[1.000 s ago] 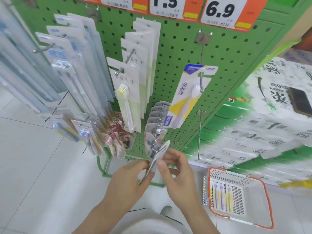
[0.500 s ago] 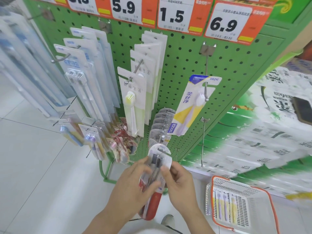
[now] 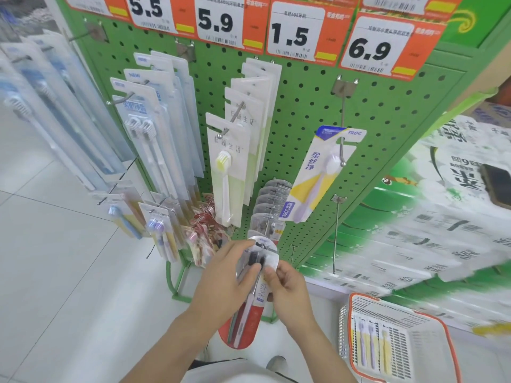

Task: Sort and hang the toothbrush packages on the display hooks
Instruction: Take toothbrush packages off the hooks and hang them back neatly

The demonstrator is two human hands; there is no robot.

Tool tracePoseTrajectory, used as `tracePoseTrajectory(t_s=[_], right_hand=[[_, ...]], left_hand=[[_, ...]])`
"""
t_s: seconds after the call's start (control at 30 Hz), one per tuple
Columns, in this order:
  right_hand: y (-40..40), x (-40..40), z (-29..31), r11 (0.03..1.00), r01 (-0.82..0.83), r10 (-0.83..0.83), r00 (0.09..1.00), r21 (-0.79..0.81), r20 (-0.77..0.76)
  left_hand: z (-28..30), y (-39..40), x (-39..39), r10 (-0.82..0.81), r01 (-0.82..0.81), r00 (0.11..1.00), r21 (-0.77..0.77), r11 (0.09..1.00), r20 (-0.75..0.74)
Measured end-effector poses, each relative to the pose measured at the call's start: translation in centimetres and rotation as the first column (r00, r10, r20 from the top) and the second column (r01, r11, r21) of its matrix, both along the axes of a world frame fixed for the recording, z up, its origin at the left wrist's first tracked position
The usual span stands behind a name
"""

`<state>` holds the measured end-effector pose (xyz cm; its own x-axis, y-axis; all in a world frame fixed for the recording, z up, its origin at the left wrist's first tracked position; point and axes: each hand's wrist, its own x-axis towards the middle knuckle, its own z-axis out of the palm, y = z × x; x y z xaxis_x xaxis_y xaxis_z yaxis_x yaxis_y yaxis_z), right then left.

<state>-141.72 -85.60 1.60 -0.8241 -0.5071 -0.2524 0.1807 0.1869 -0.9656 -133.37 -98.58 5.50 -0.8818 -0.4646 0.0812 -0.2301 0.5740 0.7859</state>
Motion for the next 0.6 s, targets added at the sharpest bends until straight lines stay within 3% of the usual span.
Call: tracePoseTrajectory(t_s=[0.2,0.47,0.6], right_hand=[[-0.5,-1.1,-0.2,0.994,-0.019,0.021,1.000,0.108,-0.019],[-0.2,-3.1,0.5,0.926,-0.051,0.128,0.974,0.375,-0.184],[0.6,-4.0,1.2,0.861,-0.014,0.212,0.919,0.509,-0.333]], left_hand=[[-0.8,0.1,-1.5,0.021,-0.020,1.000,-0.071,0.997,0.010],[-1.1,0.2,-3.9,0.064,-0.077,0.993,-0.149,0.986,-0.094],[-1.3,0.3,-4.9,0.005,-0.008,1.000,-0.152,0.988,-0.024]])
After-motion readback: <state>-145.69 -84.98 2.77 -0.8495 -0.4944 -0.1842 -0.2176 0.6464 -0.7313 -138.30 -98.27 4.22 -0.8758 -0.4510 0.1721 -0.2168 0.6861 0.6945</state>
